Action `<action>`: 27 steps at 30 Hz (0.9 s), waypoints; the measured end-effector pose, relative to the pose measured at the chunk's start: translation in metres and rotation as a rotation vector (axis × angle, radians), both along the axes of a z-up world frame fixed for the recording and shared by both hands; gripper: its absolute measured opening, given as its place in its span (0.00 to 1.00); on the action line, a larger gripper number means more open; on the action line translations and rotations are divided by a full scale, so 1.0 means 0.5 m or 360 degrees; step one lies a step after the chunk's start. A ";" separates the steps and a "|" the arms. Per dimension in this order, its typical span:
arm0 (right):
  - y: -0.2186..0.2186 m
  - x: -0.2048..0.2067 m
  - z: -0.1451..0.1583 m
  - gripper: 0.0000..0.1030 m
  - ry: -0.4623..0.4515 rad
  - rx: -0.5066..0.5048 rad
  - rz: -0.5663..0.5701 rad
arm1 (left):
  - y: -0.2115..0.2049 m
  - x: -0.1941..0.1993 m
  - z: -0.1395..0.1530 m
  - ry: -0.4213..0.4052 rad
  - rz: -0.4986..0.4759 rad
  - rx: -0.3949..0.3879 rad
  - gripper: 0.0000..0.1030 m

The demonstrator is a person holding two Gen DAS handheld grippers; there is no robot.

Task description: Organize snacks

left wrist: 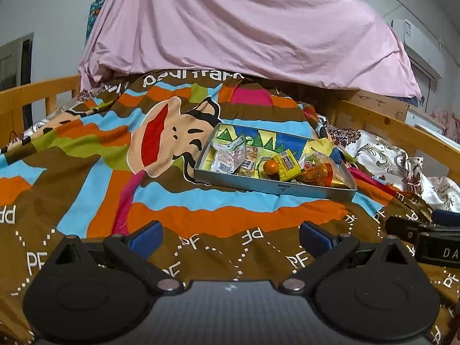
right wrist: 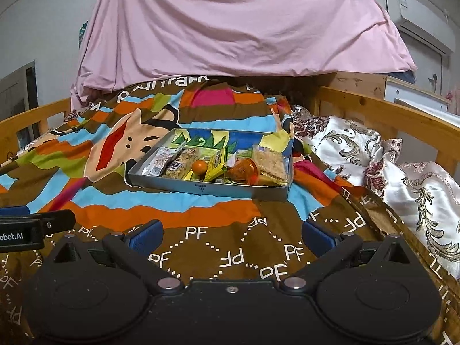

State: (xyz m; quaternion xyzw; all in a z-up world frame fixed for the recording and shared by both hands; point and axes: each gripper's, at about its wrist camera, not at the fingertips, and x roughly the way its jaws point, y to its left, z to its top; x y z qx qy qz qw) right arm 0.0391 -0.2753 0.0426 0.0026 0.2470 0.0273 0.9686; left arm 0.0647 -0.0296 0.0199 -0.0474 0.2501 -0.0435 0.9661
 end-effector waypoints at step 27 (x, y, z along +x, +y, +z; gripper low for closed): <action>-0.013 0.008 -0.008 0.99 0.0047 0.0030 -0.0048 | 0.003 0.001 0.000 0.0015 0.0007 -0.0021 1.00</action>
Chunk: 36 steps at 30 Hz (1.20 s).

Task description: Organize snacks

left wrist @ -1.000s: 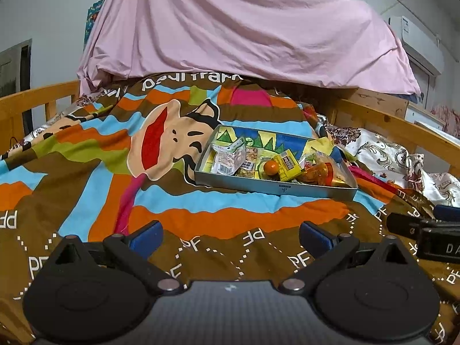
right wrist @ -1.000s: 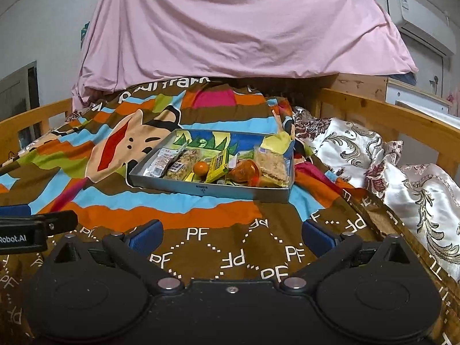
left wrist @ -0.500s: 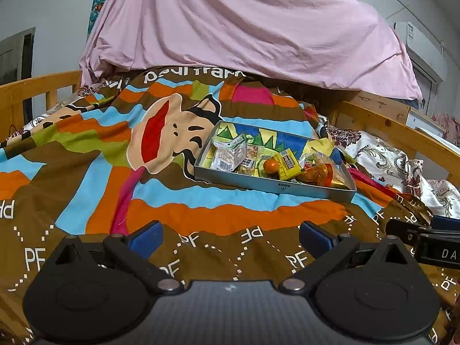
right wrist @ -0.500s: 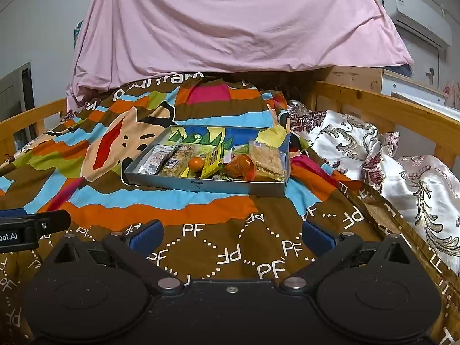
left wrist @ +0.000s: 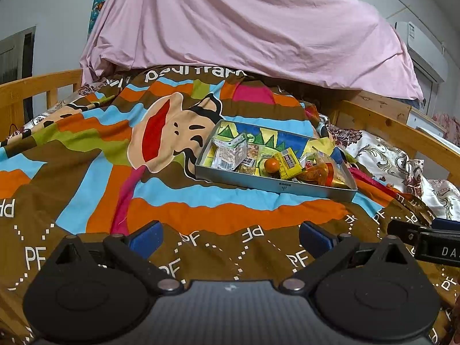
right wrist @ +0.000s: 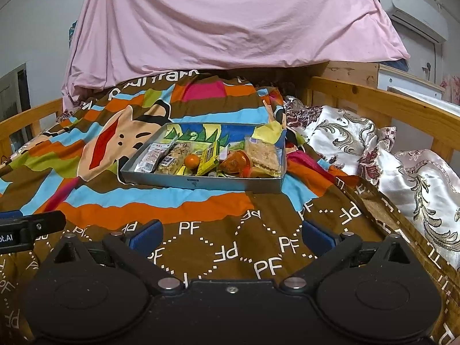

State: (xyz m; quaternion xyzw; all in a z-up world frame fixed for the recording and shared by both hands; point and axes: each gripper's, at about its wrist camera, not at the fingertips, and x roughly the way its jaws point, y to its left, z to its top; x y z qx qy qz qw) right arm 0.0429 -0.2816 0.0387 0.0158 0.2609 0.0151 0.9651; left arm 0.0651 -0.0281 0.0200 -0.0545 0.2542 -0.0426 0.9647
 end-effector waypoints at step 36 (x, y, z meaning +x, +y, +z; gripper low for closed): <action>-0.002 0.003 -0.006 0.99 0.0028 -0.0006 -0.0005 | 0.005 0.000 -0.001 0.0010 0.0000 -0.0003 1.00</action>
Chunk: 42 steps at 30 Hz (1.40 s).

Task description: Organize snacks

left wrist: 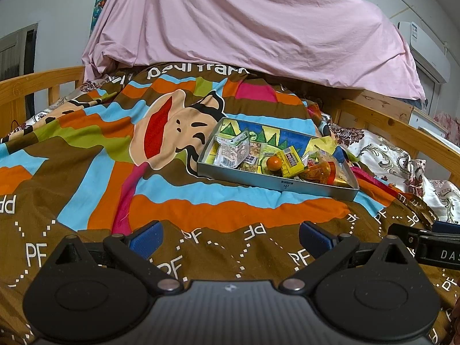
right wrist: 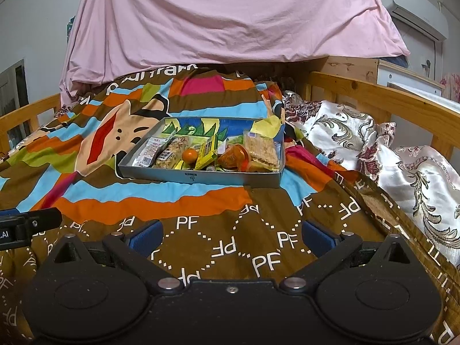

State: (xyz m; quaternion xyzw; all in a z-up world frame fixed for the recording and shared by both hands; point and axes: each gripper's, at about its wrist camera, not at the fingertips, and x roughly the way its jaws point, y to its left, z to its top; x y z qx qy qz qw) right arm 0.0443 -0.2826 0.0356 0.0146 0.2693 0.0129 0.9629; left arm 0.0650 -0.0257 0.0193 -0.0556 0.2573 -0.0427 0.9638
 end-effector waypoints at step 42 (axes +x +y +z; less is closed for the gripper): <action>0.000 0.002 -0.003 0.99 0.0012 -0.0001 -0.0004 | 0.004 -0.004 -0.005 0.0007 0.0004 -0.0005 1.00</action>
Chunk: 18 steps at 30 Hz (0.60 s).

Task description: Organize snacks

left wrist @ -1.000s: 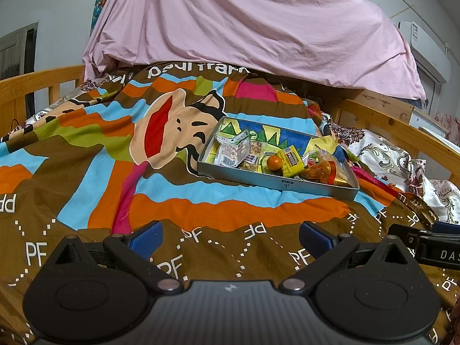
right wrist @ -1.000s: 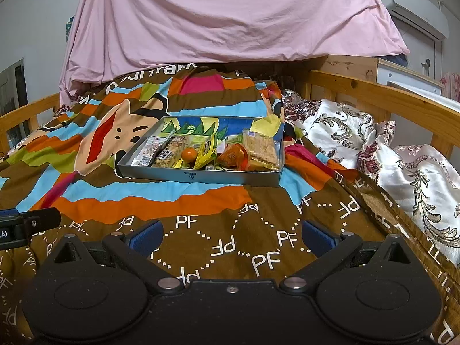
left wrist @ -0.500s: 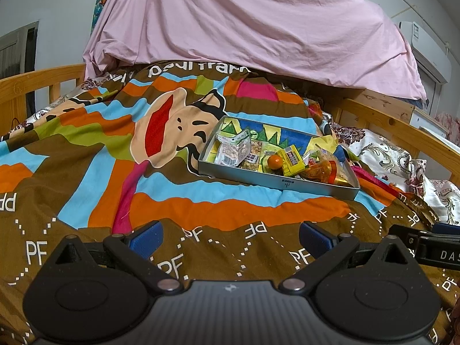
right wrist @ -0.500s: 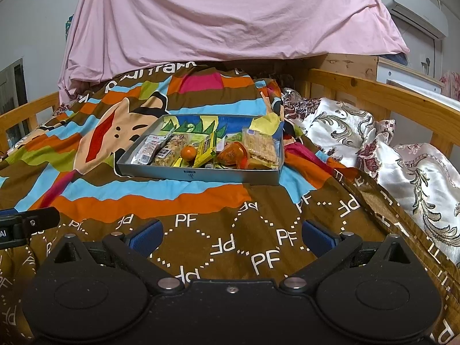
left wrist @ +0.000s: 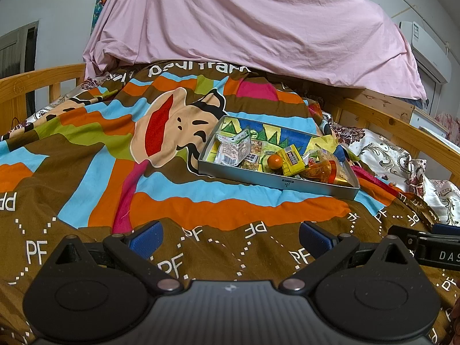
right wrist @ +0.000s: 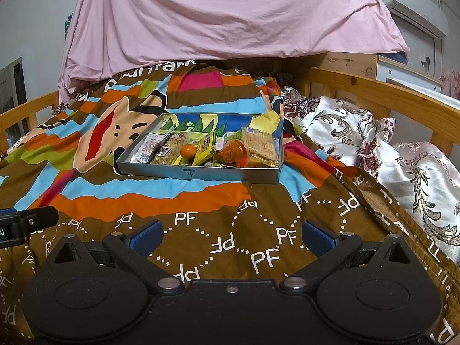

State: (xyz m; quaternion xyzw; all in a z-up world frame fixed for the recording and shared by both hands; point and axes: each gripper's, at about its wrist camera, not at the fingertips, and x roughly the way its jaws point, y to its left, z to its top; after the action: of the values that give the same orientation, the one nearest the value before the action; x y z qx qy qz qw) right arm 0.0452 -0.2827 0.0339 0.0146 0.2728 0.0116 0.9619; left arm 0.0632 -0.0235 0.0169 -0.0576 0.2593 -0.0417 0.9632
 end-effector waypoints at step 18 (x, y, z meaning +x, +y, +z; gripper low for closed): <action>0.000 0.000 -0.001 0.99 0.0005 -0.0001 -0.0002 | 0.001 0.001 -0.001 0.0006 0.0001 0.0000 1.00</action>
State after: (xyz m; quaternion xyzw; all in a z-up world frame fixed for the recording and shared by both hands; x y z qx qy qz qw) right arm 0.0453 -0.2828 0.0334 0.0144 0.2742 0.0109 0.9615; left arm 0.0635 -0.0229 0.0164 -0.0577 0.2610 -0.0413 0.9627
